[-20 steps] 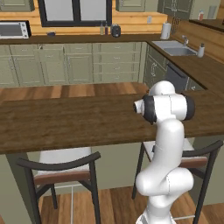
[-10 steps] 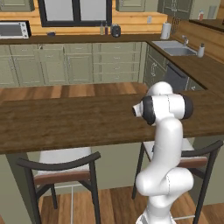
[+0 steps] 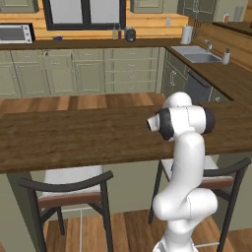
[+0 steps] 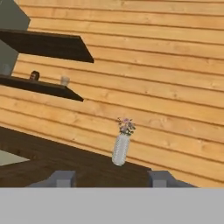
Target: Take a straw from the drawer in front and place it inside the glass cup on the dining counter.
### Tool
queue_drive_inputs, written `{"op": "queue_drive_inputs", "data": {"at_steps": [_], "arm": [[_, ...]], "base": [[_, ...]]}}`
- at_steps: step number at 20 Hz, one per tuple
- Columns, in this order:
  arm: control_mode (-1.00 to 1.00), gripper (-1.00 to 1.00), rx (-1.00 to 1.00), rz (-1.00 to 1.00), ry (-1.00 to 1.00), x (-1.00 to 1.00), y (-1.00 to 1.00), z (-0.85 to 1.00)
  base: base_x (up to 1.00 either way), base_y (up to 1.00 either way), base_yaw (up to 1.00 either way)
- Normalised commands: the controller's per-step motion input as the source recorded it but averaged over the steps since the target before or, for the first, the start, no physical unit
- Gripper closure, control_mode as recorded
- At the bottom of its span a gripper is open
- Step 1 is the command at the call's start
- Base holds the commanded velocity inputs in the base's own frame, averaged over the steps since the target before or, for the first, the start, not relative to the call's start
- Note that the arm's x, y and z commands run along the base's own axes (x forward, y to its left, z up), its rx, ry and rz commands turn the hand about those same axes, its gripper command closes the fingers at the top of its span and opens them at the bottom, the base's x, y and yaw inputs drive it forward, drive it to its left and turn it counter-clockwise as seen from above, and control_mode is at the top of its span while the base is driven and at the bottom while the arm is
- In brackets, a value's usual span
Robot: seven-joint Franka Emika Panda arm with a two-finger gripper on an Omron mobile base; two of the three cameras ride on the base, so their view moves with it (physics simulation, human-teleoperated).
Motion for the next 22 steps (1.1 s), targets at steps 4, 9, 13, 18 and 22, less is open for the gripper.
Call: {"op": "queue_drive_inputs", "data": {"at_steps": [4, 9, 13, 18, 22], "arm": [[-1.0, -1.0, 0.0, 0.04, -0.27, -0.35, 0.16, 0.36], [-1.0, -1.0, 0.0, 0.18, -0.44, -0.98, 0.39, 1.0], [-1.0, -1.0, 0.0, 0.1, -0.63, -1.0, 0.12, 0.92], [-1.0, -1.0, 0.25, 0.12, -0.19, -1.0, 0.49, 0.47], [-1.0, -1.0, 0.52, 0.14, -0.1, -1.0, 0.63, -0.01]], "base": [[0.0, 0.0, 0.0], [0.0, 0.0, 0.0], [0.0, 0.0, 0.0], [0.0, 0.0, 0.0], [0.0, 0.0, 0.0]]}}
